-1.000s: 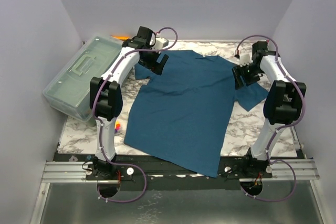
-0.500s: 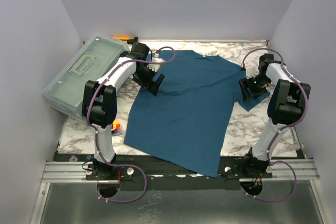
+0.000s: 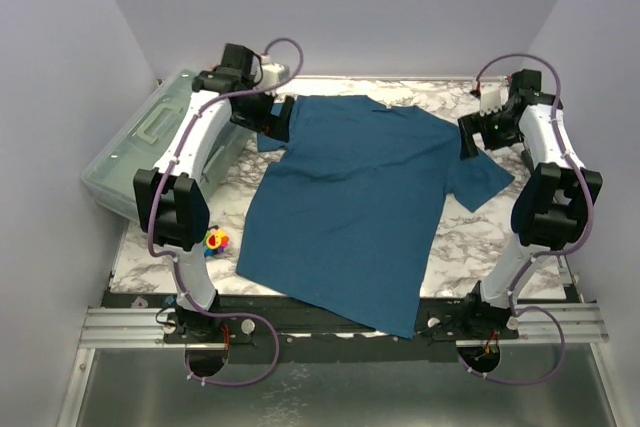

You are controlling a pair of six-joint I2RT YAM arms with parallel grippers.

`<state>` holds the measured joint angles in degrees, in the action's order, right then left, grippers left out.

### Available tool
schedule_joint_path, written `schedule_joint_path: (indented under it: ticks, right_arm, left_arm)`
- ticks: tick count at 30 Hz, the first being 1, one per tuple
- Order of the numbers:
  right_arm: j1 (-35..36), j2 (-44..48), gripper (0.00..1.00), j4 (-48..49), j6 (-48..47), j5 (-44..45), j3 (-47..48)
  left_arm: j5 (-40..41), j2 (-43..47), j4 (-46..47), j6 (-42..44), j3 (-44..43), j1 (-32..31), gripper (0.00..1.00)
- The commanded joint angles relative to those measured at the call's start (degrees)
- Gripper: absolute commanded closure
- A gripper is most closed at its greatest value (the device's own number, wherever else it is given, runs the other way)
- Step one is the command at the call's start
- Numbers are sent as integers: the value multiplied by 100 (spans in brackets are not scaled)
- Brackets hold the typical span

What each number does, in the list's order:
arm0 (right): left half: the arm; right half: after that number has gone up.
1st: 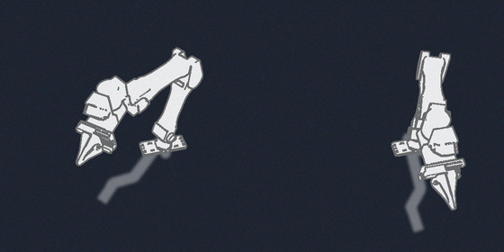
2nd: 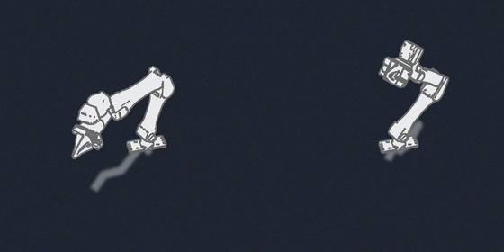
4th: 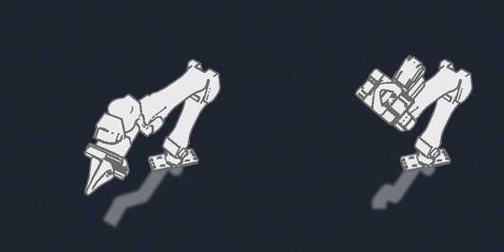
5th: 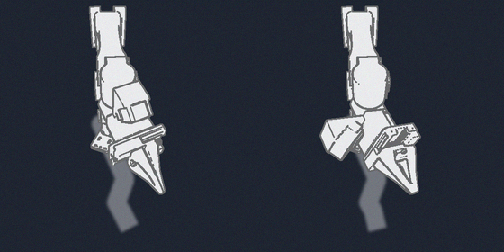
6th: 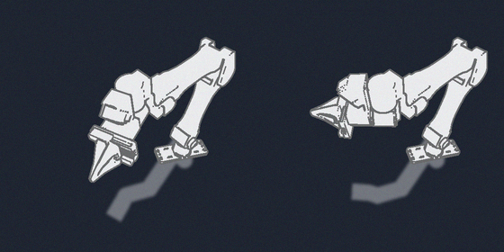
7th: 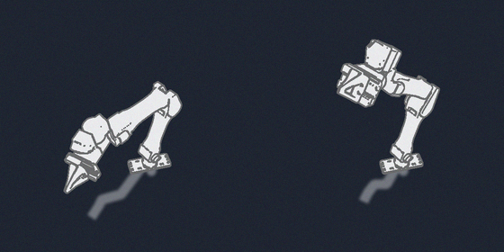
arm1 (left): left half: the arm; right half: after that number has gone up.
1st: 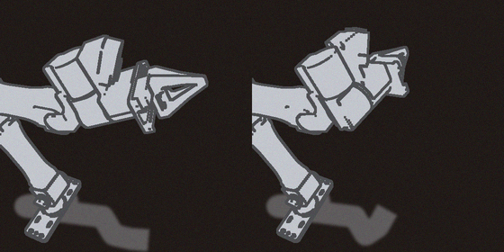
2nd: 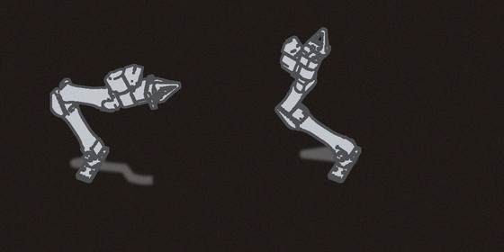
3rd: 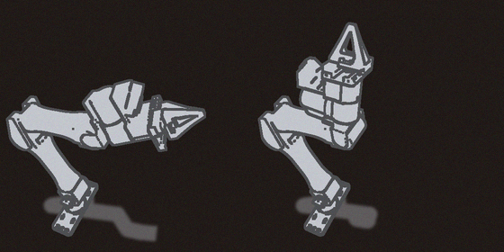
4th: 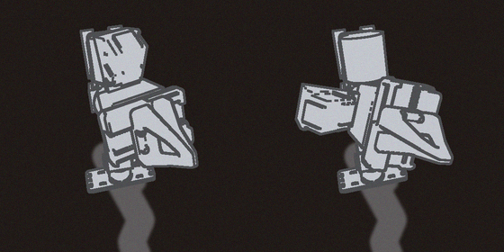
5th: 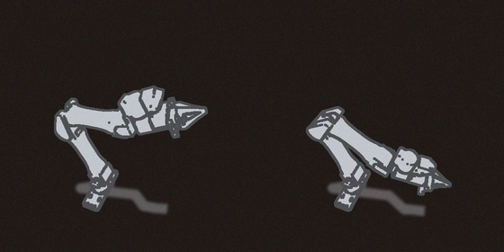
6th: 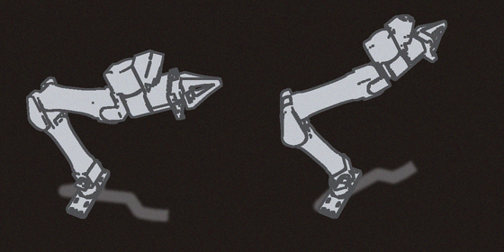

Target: Remove the brooch from the garment

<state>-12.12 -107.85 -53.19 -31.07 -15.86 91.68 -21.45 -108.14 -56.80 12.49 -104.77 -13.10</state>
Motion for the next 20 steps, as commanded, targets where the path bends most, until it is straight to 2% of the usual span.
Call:
schedule_joint_path:
  ticks: [1, 5, 8, 10, 14, 20]
  right_arm:
    - [-10, 472, 0, 72, 835, -1048, 632]
    - [-16, 889, 0, 528, 1556, -1680, 710]
    - [-10, 1325, 0, 1145, 2192, -2055, 381]
    - [-11, 1604, 0, 1509, 2475, -2249, 84]
    - [-9, 2036, 0, 1980, 2803, -2422, -478]
    - [-13, 2281, 0, 2148, 2948, -2502, -834]
  left_arm:
    - [-186, 101, -146, -995, -938, 576, 1]
    - [139, -13, -165, -1223, -1603, 1012, 1]
    - [333, -33, -165, -1385, -1738, 1254, 1]
    - [348, 4, -165, -1423, -1669, 1494, 1]
    - [608, 172, -105, -1391, -1419, 1556, 1]
    - [641, 367, -52, -1418, -1071, 1556, 1]
